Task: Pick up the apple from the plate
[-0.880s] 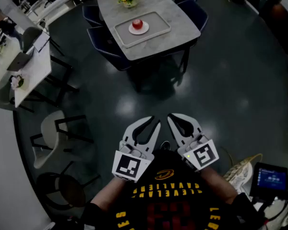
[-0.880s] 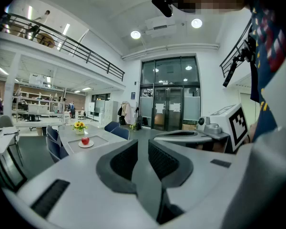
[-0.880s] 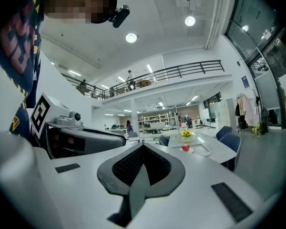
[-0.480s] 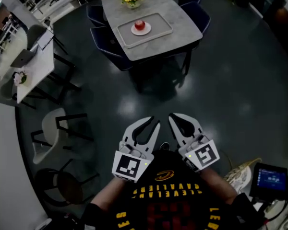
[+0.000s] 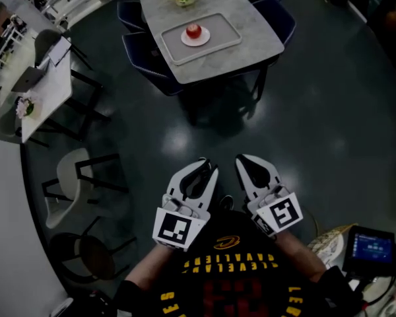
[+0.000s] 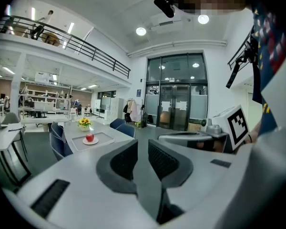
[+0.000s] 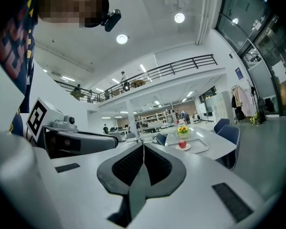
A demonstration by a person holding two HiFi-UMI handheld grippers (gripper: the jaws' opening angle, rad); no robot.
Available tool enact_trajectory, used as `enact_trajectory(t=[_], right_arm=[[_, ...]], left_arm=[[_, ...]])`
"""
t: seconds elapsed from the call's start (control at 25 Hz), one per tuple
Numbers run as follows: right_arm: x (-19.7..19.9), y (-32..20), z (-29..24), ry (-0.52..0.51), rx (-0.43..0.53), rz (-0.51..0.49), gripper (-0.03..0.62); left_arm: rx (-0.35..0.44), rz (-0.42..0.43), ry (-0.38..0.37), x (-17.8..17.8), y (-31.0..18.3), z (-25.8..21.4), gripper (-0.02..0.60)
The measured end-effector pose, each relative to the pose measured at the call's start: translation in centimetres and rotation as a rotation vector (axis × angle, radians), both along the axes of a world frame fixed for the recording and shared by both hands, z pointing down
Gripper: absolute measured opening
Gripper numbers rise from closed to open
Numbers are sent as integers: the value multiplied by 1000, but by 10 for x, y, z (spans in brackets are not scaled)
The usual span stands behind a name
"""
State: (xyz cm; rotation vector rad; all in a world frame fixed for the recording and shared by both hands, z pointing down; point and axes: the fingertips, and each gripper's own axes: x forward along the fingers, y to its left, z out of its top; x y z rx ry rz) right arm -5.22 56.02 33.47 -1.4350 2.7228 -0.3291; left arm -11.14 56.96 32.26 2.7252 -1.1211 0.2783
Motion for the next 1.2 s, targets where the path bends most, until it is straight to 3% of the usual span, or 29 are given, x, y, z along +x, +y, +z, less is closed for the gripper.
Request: enact_trajectory(t=[0.4, 0.84, 1.2], right_arm=[[0, -102, 1, 74, -4, 13, 8], [-19, -219, -3, 126, -25, 38, 9], [-35, -251, -8, 138, -15, 43, 9]], left_arm=[[-23, 54, 27, 10, -104, 4, 71], [-27, 68, 67, -13, -224, -1, 71], [-41, 61, 97, -33, -256, -2, 71]])
